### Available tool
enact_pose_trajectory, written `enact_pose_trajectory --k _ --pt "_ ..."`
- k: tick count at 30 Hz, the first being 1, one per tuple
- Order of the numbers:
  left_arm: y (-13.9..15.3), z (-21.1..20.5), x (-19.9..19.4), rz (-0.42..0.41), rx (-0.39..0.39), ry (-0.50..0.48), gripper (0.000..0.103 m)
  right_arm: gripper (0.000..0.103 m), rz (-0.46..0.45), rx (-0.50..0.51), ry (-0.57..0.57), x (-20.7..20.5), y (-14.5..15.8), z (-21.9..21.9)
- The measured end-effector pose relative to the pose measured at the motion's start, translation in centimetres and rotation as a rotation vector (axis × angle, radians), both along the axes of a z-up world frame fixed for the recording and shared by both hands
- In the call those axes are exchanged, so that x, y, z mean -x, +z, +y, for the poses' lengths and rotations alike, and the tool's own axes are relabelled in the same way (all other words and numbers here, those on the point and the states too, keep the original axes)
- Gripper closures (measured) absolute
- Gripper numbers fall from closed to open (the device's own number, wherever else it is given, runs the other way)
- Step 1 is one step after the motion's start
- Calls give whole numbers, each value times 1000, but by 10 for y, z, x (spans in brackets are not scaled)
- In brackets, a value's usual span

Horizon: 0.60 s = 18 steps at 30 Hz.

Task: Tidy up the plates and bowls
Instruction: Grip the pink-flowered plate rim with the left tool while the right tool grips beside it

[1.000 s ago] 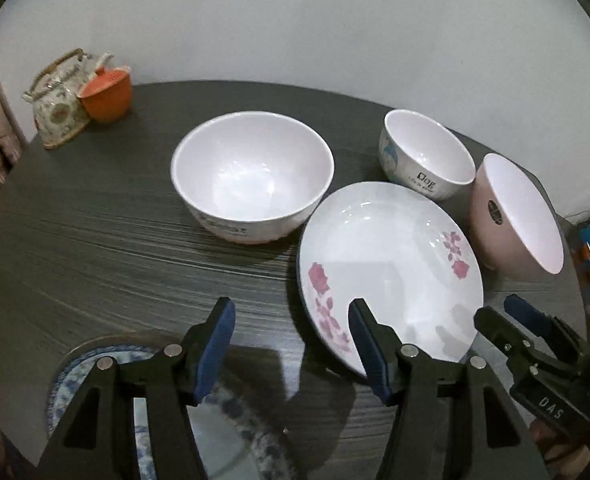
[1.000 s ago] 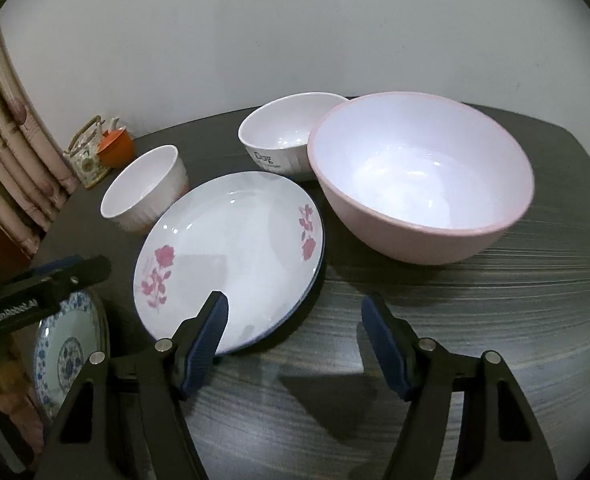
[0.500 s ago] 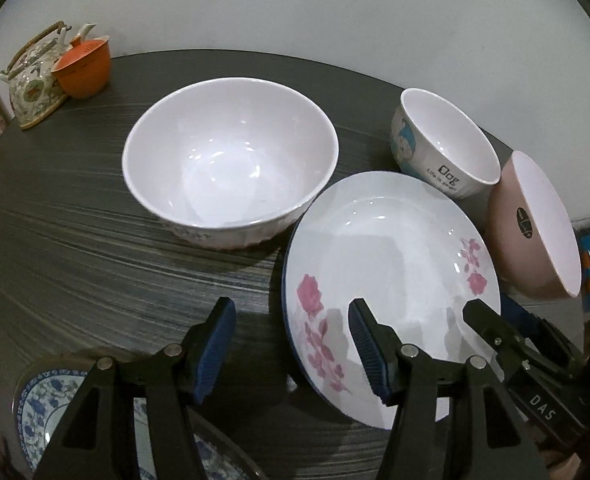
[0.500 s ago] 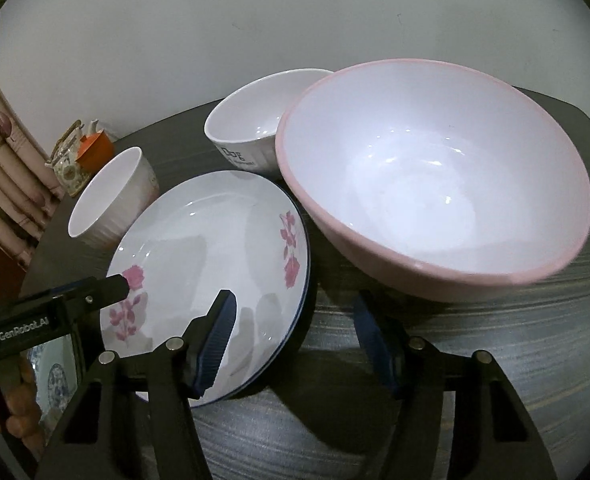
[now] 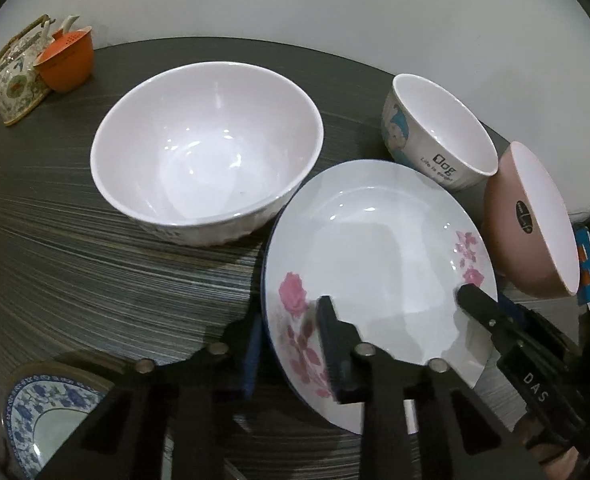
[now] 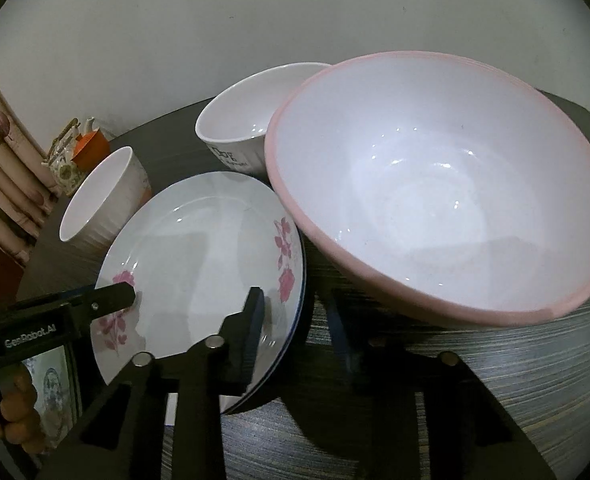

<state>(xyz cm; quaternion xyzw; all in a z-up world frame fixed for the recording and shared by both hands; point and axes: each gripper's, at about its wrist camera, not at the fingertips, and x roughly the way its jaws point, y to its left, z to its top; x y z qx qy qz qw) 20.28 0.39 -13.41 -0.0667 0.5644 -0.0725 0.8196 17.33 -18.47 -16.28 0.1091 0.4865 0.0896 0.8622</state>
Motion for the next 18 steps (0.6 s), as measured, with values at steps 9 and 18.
enact_pose_trajectory --k 9,18 --pt "-5 3 2 15 -3 -7 83 88 20 -19 20 0 1 2" --pt "-5 -3 19 46 -4 -47 83 88 68 -19 11 18 3 -7"
